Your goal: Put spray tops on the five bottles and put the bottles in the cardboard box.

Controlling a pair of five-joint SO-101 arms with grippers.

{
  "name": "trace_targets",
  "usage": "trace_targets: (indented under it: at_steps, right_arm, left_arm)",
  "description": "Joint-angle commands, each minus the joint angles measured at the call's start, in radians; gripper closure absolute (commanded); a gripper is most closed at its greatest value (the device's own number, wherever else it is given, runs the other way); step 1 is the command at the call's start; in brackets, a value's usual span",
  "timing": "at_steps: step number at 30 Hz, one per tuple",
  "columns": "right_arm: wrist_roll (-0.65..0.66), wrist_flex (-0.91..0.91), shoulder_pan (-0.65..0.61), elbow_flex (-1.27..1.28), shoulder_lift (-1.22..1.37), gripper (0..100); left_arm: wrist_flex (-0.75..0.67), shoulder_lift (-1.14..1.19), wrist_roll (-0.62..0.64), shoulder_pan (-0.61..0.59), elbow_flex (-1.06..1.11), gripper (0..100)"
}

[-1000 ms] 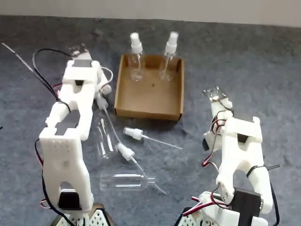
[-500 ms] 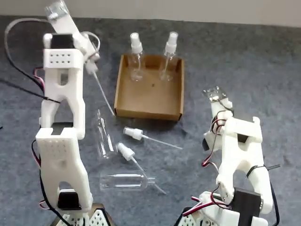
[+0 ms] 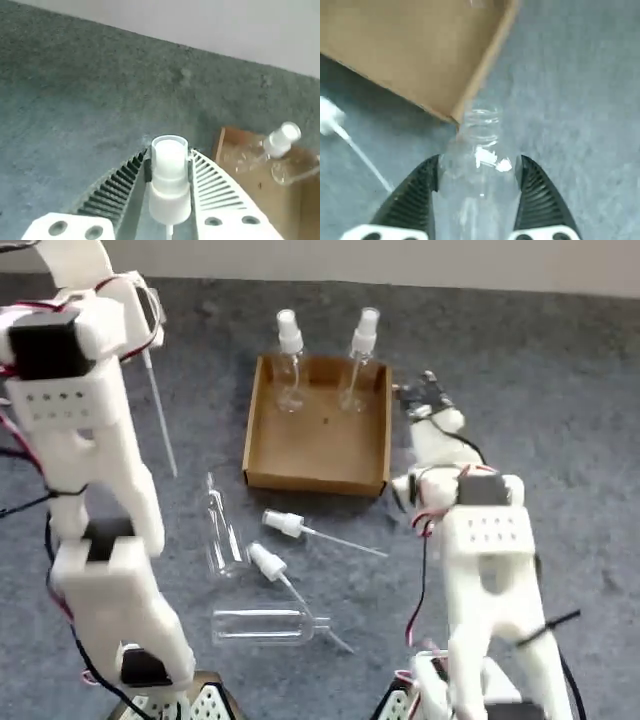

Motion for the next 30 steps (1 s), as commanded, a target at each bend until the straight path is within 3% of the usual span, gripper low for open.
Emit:
trace_targets:
  at_steps: [1,6,11,14,19,23,30]
  right_arm:
    - [-0.066,-0.071,-0.156,-0.045,-0.171,99.4]
    - [-0.157,-0.176,-0.312,0.065,-0.263,99.4]
    - [-0.226,-0.338,-0.421,0.242,-0.349,99.4]
    - [-0.226,-0.417,-0.473,0.372,-0.429,99.4]
    - [-0.226,-0.472,-0.489,0.541,-0.608,99.4]
    - [-0.226,-0.47,-0.504,0.653,-0.742,99.4]
    - [-0.226,-0.47,-0.507,0.75,-0.811,99.4]
  left_arm:
    - [0.002,-0.418,-0.061,0.047,0.403,99]
    - [-0.075,-0.794,-0.086,0.094,0.748,99]
    - [-0.288,-1.079,-0.078,0.142,1.024,99]
    - [-0.425,-1.194,-0.009,0.202,1.194,99]
    - [-0.704,-1.285,0.109,0.311,1.429,99]
    - [-0.919,-1.287,0.121,0.41,1.56,99]
    - [-1.017,-1.287,0.12,0.515,1.647,99]
